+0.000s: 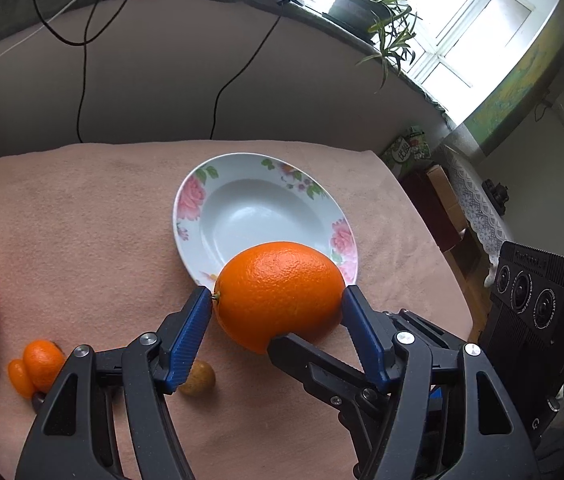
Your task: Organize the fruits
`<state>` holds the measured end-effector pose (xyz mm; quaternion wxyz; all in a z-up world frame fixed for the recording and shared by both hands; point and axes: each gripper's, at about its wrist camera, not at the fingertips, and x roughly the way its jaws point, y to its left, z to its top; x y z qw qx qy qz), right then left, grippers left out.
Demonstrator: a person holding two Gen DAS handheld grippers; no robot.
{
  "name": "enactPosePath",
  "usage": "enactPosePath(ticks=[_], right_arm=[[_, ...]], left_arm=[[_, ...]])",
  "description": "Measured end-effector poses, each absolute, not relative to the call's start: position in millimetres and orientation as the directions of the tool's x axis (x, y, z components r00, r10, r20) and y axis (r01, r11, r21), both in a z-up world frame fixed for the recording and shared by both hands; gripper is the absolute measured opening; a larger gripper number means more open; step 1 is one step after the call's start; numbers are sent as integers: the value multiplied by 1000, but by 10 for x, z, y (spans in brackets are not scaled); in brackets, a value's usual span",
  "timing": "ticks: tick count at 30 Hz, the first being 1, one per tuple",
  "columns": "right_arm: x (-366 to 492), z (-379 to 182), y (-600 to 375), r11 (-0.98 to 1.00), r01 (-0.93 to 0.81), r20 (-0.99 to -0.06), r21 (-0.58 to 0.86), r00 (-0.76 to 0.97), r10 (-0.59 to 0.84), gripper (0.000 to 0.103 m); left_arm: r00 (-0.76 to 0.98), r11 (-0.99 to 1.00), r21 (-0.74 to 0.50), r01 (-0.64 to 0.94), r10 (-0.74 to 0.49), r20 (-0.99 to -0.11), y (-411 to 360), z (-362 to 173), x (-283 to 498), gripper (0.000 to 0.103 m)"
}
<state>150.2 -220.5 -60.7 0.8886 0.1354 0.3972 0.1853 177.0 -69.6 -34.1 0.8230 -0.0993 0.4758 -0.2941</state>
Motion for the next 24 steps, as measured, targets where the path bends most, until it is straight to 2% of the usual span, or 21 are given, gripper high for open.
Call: enactPosePath(ticks=[16,24], right_arm=[[1521,-665,-2350,896,-195,-669,400,606,430,68],[1468,-589,-2318,916,-203,-660,347,641,392,69]], left_arm=[[348,811,-438,389,-569,-745,-844,-394,1803,67],[374,823,-409,395,-550,-747,-846,-358,1783,65]])
